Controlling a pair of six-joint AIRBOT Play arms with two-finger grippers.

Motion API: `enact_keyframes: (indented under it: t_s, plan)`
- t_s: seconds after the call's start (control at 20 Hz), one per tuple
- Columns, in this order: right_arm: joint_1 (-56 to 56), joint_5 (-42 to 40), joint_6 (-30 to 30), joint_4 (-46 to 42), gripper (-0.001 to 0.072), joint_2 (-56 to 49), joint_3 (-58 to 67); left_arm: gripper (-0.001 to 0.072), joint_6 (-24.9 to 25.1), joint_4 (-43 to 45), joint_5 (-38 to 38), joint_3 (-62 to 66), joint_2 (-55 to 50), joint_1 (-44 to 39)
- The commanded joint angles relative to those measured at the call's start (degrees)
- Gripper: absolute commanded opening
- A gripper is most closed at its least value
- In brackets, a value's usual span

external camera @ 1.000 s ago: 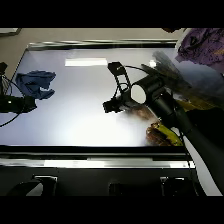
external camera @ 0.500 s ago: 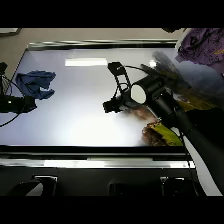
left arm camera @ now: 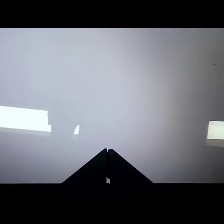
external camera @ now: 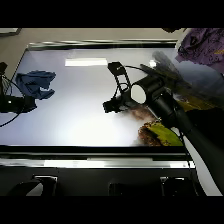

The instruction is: Fold the clothes and pants, and hang the long-sleeved shirts on hangers.

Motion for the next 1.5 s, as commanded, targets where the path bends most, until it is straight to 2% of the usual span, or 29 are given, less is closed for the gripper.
enact_keyframes:
  t_s: [0.0,0.05,0.15,0.2,0.25,0.5,0.75,1.0,1.05,1.1,1.15,1.2,1.35,1.45]
  plan:
    - [0.0,-0.4,0.0,0.0,0.0029,0.0,0.1,0.0516,-2.4,1.7,0.8,-0.1,-0.3,0.0]
    - [0.0,-0.5,0.0,0.0,0.0029,0.0,0.1,0.072,-7.8,3.8,0.8,0.0,-0.7,0.0]
    - [0.0,-0.6,0.0,0.1,0.0029,0.0,0.1,0.072,-15.5,12.8,8.2,1.2,-2.3,1.0]
    - [0.0,-0.6,0.0,0.1,0.0029,0.0,0.1,0.072,-17.0,15.1,13.7,2.7,-4.3,2.8]
    - [0.0,-0.6,0.0,0.1,0.0029,0.0,0.1,0.072,-17.0,15.2,17.0,4.7,-7.6,4.9]
    - [0.0,-0.2,0.0,0.1,0.0029,0.0,0.1,0.072,-17.0,15.2,20.9,14.9,-32.2,13.7]
    - [0.0,1.0,0.0,0.1,0.003,0.0,0.1,0.072,-17.0,15.2,29.6,24.1,-48.9,15.0]
    - [0.0,1.3,0.0,0.1,0.003,0.0,0.1,0.072,-17.0,15.1,30.4,32.9,-59.2,15.0]
    - [0.0,1.2,0.0,0.1,0.003,0.0,0.1,0.0582,-17.0,15.0,29.7,33.9,-60.1,14.9]
    - [0.0,1.0,0.0,0.1,0.003,0.0,0.1,0.025,-16.9,14.5,28.7,34.4,-60.1,15.0]
    - [0.0,0.5,0.0,0.1,0.003,0.0,0.1,0.002,-16.5,13.9,27.8,34.8,-59.8,15.0]
    - [0.0,-0.1,0.0,0.1,0.003,0.0,0.1,0.0013,-16.1,12.6,26.0,35.6,-59.2,15.0]
    - [0.0,0.0,3.2,-0.4,0.003,0.0,0.1,0.001,-6.3,7.5,16.9,39.2,-55.8,14.6]
    - [0.0,1.8,4.3,-0.8,0.003,0.0,0.1,0.001,-4.6,2.6,13.1,39.2,-50.2,14.5]
